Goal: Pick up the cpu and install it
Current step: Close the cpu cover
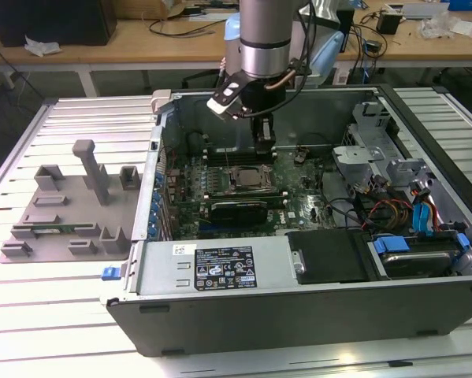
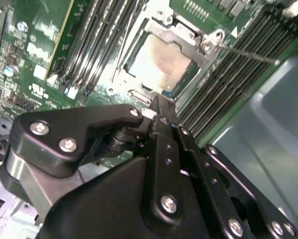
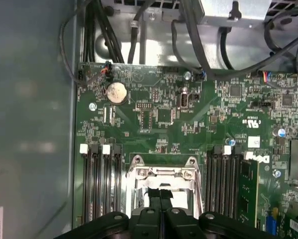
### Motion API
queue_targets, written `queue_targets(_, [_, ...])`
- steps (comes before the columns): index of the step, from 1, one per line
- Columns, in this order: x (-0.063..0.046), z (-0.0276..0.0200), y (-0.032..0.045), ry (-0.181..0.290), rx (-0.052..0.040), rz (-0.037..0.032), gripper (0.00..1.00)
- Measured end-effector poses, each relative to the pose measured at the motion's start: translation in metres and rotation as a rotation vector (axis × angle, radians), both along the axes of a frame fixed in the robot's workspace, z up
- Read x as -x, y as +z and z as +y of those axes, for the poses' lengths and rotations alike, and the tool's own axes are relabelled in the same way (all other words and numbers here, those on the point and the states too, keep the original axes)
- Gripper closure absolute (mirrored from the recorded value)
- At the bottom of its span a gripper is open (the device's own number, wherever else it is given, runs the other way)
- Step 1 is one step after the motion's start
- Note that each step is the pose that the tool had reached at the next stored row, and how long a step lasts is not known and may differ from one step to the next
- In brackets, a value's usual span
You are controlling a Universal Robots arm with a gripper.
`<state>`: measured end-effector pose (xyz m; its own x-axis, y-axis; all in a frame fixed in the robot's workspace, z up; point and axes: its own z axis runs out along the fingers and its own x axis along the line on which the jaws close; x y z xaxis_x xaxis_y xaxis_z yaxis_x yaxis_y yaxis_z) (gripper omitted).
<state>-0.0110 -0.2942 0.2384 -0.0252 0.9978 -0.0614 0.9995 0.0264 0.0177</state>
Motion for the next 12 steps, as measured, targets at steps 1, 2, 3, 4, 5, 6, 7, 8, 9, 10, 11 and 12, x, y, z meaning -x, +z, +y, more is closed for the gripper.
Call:
queue_targets(1, [0.001, -0.0002, -0.0004, 0.0, 0.0, 0.0001, 0.89])
queue_targets(2, [0.003, -0.0006, -0.0011, 0.0, -0.0001, 0.0001, 0.89])
queue_targets(3, [0.006, -0.0017, -0.0026, 0.0, -0.0004, 0.0, 0.89])
queue_targets(4, [0.007, -0.0021, -0.0036, 0.0, -0.0007, 0.0, 0.89])
queue_targets(5, [0.007, -0.0026, -0.0046, 0.0, -0.0009, -0.0001, 0.89])
queue_targets(6, [0.008, -0.003, -0.0055, 0.0, -0.0008, 0.0, 0.89])
queue_targets(7, [0.008, -0.0034, -0.0065, 0.0, -0.0007, 0.0, 0.89])
queue_targets(8, [0.009, -0.0038, -0.0073, 0.0, -0.0008, 0.0, 0.89])
queue_targets(9, [0.01, -0.0044, -0.0081, 0.0, -0.0005, 0.0002, 0.89])
queue_targets(10, [0.011, -0.0053, -0.0091, 0.0, -0.0007, 0.0001, 0.89])
queue_targets(11, [0.012, -0.0059, -0.0098, 0.0, -0.001, -0.0001, 0.89])
queue_targets(12, [0.013, -0.0068, -0.0106, 0.0, -0.0009, 0.0, 0.89])
